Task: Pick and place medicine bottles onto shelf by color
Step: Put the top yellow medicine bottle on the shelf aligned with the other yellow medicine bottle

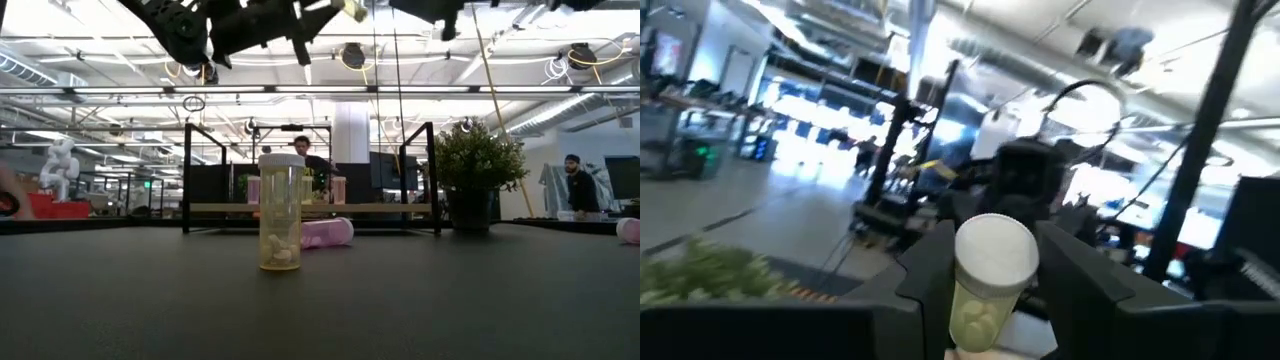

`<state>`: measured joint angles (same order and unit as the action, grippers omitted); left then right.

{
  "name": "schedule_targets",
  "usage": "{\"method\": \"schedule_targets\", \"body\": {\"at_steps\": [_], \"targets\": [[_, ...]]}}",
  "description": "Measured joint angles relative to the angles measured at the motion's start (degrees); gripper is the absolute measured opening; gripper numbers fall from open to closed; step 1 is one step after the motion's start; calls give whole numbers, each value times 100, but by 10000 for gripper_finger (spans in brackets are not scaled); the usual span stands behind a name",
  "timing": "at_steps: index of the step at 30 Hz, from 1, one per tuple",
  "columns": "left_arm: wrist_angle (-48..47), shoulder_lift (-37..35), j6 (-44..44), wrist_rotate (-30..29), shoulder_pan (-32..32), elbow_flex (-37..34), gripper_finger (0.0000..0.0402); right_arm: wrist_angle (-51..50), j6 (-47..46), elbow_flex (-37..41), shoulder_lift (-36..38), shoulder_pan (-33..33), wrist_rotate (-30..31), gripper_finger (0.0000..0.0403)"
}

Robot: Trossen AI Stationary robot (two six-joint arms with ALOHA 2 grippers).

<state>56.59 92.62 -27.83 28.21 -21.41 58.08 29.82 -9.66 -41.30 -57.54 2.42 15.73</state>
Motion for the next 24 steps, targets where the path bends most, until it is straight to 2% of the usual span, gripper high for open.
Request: {"method": "schedule_targets", "body": {"at_steps": [6, 12, 16, 20, 24], "targets": [[521, 0, -299, -128, 272, 0, 131, 349, -463, 2, -208, 495, -1246, 231], [798, 0, -141, -944, 650, 0, 131, 631, -948, 0, -240, 801, -2209, 231], [726, 0, 264, -1517, 981, 0, 131, 643, -1056, 0, -240, 818, -2352, 231], [562, 2, 651, -1819, 1254, 0, 131, 664, -1053, 0, -240, 820, -2367, 231], [590, 0, 729, -2163, 1383, 0, 131, 679, -1076, 0, -240, 817, -2648, 231]]}}
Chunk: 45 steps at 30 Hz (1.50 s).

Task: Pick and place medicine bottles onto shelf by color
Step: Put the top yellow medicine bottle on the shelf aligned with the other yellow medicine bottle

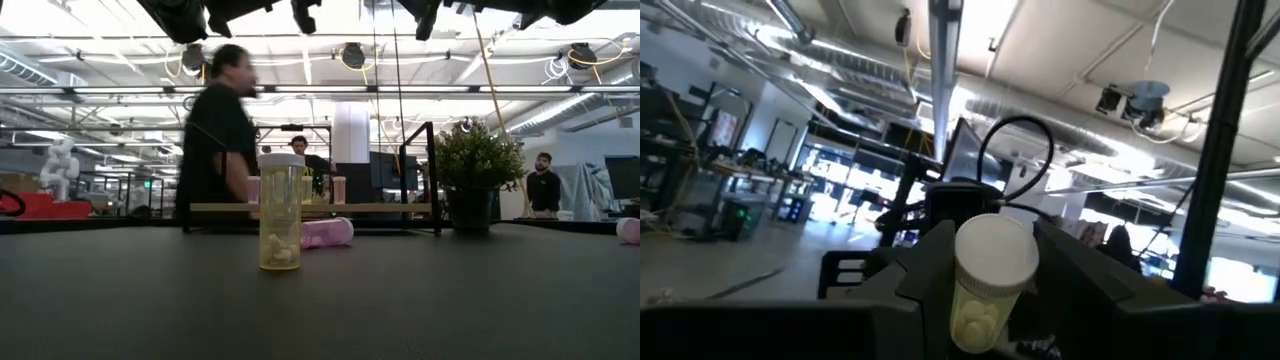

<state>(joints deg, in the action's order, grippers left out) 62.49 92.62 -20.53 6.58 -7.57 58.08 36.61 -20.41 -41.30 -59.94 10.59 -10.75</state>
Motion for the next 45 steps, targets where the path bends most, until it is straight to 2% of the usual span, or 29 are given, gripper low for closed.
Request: {"method": "schedule_targets", "body": {"at_steps": [7, 16, 24, 34, 37, 40, 45], "targets": [[-8, 0, -55, -264, 24, 0, 131, 45, -31, 0, -65, -4, 1, 212], [-10, 0, 27, -275, 30, 0, 131, 453, -10, 2, -594, -7, 38, 187], [-5, 0, 29, -274, 26, 0, 131, 910, 7, 2, -586, -4, 50, 163], [-76, 0, -103, -272, 20, 2, 131, 844, -115, 2, -586, 0, 51, 91], [-225, -9, -316, -272, -32, 9, 134, 757, -45, 2, -584, 0, 175, 85], [-551, -13, -845, -250, -173, 11, 153, 469, 107, 2, -514, 18, 475, 96], [-1426, -96, -896, 266, -488, 134, 221, -77, 207, 2, -302, 157, 489, 105]]}}
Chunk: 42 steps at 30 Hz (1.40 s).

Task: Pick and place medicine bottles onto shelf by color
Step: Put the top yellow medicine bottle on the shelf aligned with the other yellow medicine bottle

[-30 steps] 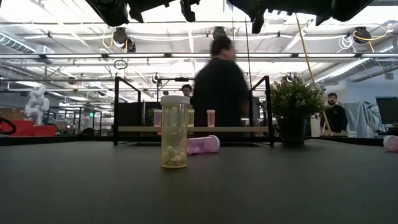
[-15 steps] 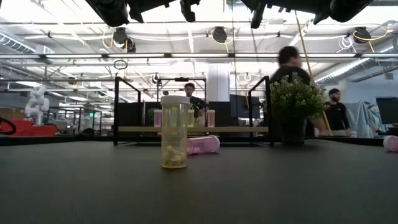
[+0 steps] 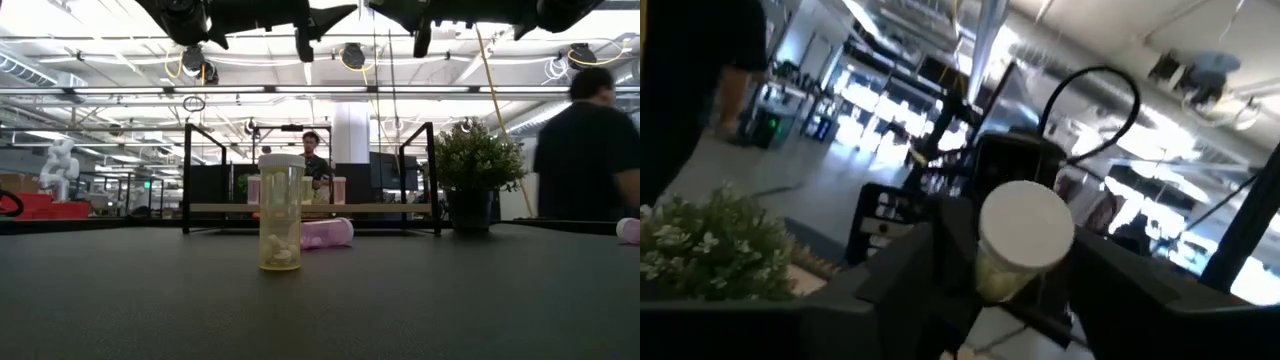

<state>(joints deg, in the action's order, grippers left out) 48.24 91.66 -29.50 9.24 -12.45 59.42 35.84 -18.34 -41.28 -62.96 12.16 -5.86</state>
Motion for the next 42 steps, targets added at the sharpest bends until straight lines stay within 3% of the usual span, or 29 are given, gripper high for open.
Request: {"method": "schedule_targets", "body": {"at_steps": [4, 6, 11, 13, 22, 31, 42], "targets": [[-1182, -111, 126, 558, -220, 468, 270, -478, 215, 0, 154, 27, -17, 97], [-2345, -219, 496, 919, -324, 868, 279, -642, 318, 0, 221, 22, -22, 97], [-5130, -247, 2277, 1224, -338, 2142, 271, -809, 323, -2, 282, 22, -21, 104], [-5716, -245, 2875, 1230, -311, 2468, 262, -774, 352, -2, 286, 23, -21, 103], [-6028, -220, 3324, 1233, -401, 2826, 229, -692, 384, -2, 288, 25, -21, 103], [-5997, -102, 3480, 1236, -399, 2823, 232, -469, 407, -2, 288, 25, -19, 104], [-5706, -101, 3336, 1514, -397, 2821, 184, -442, 406, -2, 286, 25, -19, 104]]}}
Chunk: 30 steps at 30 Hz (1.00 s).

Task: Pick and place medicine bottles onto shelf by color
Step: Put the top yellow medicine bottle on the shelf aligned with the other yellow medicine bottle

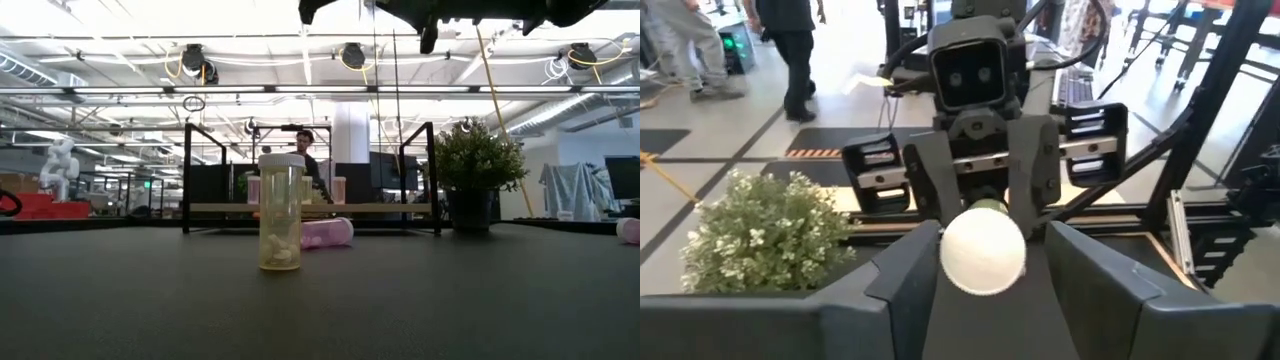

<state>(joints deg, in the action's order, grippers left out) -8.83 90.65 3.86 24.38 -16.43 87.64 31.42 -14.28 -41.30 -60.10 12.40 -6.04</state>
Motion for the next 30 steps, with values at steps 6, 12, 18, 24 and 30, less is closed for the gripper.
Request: {"method": "schedule_targets", "body": {"at_steps": [6, 12, 18, 24, 30], "targets": [[1, 0, -5, 9, -2, 0, 151, 4, 0, 1, 0, -2, -12, 100], [1, 0, -4, 28, -2, 0, 120, -20, 0, 0, 0, -2, -15, 102], [-39, 4, 33, 44, -5, -4, 130, -482, 46, -11, 2, -2, 26, 125], [-343, 2, 106, 105, -188, -4, 123, -1581, 3, 2, -5, 2, 753, 182], [-1030, 2, 763, -7, -554, -2, 126, -1896, -371, 2, -4, 2, 1080, 239]]}}
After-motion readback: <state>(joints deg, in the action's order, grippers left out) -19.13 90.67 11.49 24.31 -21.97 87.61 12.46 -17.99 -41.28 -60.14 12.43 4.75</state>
